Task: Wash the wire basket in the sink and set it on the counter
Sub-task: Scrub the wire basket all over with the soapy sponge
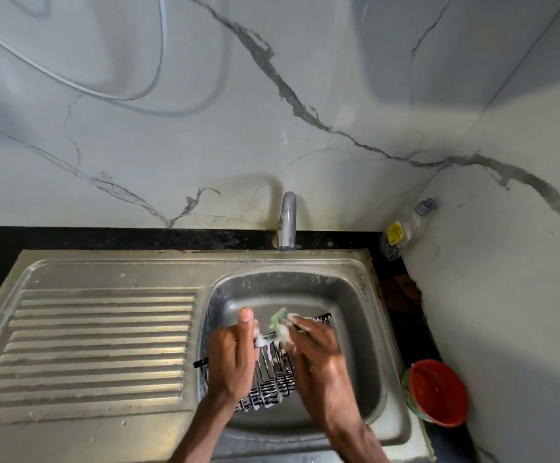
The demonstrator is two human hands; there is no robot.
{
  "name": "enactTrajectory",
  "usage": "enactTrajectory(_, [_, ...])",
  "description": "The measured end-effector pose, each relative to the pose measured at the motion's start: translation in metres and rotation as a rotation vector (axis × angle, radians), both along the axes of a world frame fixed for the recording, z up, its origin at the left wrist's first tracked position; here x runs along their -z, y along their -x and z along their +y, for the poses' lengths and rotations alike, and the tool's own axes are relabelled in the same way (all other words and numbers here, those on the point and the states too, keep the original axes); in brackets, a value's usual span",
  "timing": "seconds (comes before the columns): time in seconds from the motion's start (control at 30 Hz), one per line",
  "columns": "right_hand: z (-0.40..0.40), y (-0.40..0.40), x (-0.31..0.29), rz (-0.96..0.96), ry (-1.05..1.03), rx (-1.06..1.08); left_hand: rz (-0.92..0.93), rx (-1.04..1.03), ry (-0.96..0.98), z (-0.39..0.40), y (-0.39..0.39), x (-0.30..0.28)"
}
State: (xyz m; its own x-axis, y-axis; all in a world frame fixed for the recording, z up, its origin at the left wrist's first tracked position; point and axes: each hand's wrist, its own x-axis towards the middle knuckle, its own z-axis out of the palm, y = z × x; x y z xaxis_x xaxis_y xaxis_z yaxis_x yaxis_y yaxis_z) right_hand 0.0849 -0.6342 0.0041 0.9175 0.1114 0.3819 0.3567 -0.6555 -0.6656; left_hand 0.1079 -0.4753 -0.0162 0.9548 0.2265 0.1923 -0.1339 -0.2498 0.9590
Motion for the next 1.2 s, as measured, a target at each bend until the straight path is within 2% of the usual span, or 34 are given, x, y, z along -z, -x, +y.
enactTrajectory(0.23, [-0.046, -0.041, 0.026, 0.181, 0.085, 0.133, -0.033, -0.031, -0.037, 0.009, -0.001, -0.012])
enactTrajectory(0.33, [-0.024, -0.031, 0.017, 0.155, 0.057, 0.141, -0.028, -0.045, -0.042, 0.008, -0.003, -0.008])
enactTrajectory(0.5, [0.022, 0.010, -0.010, 0.066, -0.064, -0.014, -0.015, -0.029, -0.068, 0.006, -0.005, -0.007])
enactTrajectory(0.67, [-0.009, -0.004, -0.001, 0.038, -0.030, -0.054, -0.048, 0.086, -0.014, 0.020, -0.007, -0.012])
enactTrajectory(0.73, [-0.031, -0.021, 0.013, 0.089, 0.040, 0.038, -0.053, 0.124, -0.023, 0.028, -0.010, -0.013])
enactTrajectory(0.83, [-0.064, -0.046, 0.029, 0.381, 0.041, 0.166, -0.029, 0.169, -0.041, 0.036, -0.013, -0.014])
enactTrajectory(0.9, [-0.078, -0.053, 0.033, 0.578, -0.038, 0.180, -0.027, 0.190, -0.046, 0.040, -0.014, -0.015])
enactTrajectory(0.93, [-0.081, -0.055, 0.032, 0.614, -0.116, 0.168, -0.026, 0.189, -0.035, 0.043, -0.015, -0.017])
enactTrajectory(1.1, [-0.089, -0.054, 0.042, 0.830, -0.660, 0.191, 0.037, 0.084, 0.123, 0.057, -0.021, -0.020])
enactTrajectory(1.2, [-0.083, -0.056, 0.033, 0.838, -0.728, 0.189, 0.140, 0.056, 0.245, 0.065, -0.024, -0.009])
